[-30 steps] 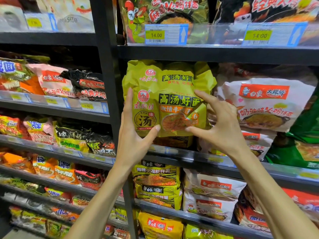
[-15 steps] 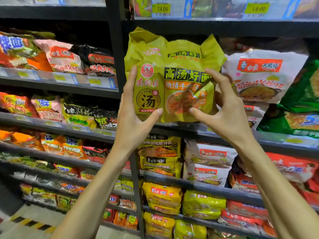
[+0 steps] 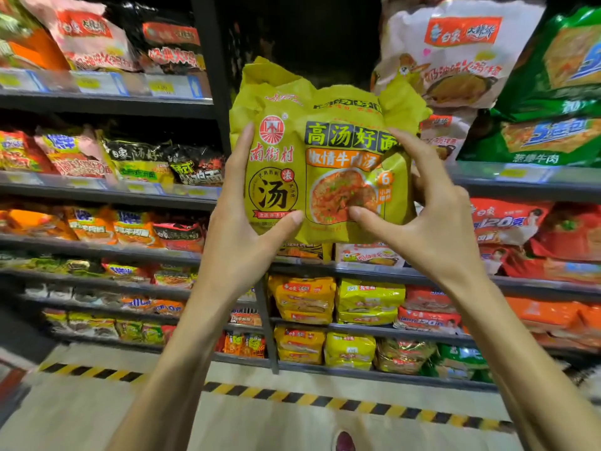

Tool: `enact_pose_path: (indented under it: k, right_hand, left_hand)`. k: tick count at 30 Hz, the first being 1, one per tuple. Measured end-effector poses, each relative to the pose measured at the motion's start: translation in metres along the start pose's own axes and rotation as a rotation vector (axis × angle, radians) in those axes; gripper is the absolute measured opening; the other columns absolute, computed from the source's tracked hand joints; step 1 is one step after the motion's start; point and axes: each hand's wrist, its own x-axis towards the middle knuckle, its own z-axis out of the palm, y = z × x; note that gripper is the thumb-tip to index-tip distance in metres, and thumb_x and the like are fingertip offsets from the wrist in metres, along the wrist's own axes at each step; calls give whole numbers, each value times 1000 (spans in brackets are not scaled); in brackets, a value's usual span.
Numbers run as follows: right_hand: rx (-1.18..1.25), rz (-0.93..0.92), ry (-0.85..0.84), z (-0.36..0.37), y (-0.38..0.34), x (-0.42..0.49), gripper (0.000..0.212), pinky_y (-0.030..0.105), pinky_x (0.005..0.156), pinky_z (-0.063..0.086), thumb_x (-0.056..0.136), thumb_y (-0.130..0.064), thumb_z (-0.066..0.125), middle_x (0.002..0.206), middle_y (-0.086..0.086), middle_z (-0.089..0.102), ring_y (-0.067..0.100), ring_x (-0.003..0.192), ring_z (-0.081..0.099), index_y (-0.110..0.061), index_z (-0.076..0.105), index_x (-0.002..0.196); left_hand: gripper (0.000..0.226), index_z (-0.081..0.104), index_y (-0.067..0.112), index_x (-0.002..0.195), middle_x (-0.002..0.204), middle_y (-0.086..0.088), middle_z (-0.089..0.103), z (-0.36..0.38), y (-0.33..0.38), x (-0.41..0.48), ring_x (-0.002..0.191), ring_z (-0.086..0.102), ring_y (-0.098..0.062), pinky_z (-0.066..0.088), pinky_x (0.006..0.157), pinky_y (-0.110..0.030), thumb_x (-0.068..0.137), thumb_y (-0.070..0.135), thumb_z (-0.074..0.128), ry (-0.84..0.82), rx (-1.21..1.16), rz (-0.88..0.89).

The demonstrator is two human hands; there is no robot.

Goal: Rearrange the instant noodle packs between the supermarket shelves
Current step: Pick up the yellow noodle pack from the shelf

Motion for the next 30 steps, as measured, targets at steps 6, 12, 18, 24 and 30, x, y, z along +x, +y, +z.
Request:
enact_pose_path:
  k: [6,12,18,24,30]
  right_hand:
    - [-8,82,14,-9,-12,-55,83,41,87,57,74,-41,81,129,-27,57,8,103,68,-34,41,146]
    - [-74,177,40,-31,-14,-114,79,33,84,56,73,-42,80,124,-23,61,4,94,67,-33,46,144]
    - [-26,245,72,-85,-7,-155,78,36,81,59,73,-42,82,120,-34,58,1,93,68,-33,48,142]
    - [-69,320,109,-160,1,-200,77,40,82,58,73,-40,84,123,-28,60,3,96,69,-36,47,141]
    - [-108,394,158,-232,13,-250,78,41,84,58,74,-38,84,122,-27,61,6,100,68,-35,46,142]
  left_hand:
    - [100,14,40,159,157,39,18,2,15,-49,144,20,17,27,118,-20,86,18,78,-76,38,-81]
    - [102,19,46,157,154,40,25,29,25,-94,145,28,11,35,120,-39,83,14,81,-135,-7,-182]
    - [98,22,39,158,157,31,29,66,57,-124,145,33,5,40,116,-42,83,17,82,-194,-74,-156]
    - [97,23,35,159,151,41,31,128,93,-157,140,35,13,40,111,-20,82,19,80,-276,-149,-136]
    - [96,25,37,158,153,35,31,189,136,-186,138,37,14,40,110,-18,84,10,80,-363,-229,-126]
